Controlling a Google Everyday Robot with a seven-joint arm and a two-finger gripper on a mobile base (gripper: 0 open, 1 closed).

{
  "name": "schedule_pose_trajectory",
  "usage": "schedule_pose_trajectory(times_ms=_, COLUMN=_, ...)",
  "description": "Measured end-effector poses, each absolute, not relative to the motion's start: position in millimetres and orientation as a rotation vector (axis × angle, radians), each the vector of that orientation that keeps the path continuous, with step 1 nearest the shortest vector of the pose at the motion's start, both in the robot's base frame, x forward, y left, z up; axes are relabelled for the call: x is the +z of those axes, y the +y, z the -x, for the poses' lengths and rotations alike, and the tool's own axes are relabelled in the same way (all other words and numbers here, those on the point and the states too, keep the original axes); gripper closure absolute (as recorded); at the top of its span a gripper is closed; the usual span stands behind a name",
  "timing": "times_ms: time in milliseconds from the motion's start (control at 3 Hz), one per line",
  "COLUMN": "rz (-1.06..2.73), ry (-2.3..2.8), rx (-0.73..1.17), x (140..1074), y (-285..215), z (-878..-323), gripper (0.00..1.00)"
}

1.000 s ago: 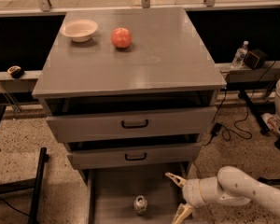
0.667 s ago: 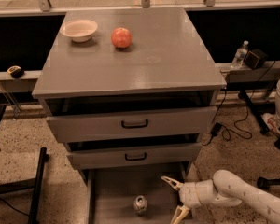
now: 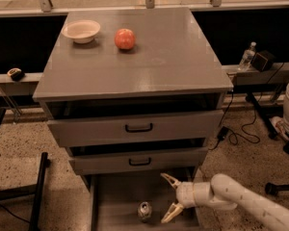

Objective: Pick 7up can from bottom drawer and place on counter

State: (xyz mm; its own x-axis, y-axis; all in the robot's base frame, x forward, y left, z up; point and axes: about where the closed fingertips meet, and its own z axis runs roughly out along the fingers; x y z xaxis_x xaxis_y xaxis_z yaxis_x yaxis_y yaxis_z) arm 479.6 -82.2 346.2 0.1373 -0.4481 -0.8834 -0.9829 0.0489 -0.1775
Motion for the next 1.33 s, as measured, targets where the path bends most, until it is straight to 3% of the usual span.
schedule_pose_trajectory(times_ms=333, rz=1.307, ry=1.513, rx=0.790, x=294.7, y=-53.4, z=-507.5, gripper=0.00)
schedule_pose_trajectory(times_ms=1333, rz=1.376, ry=1.592, rx=0.851, x=258.3, y=-41.6, z=-488.3, gripper=0.00)
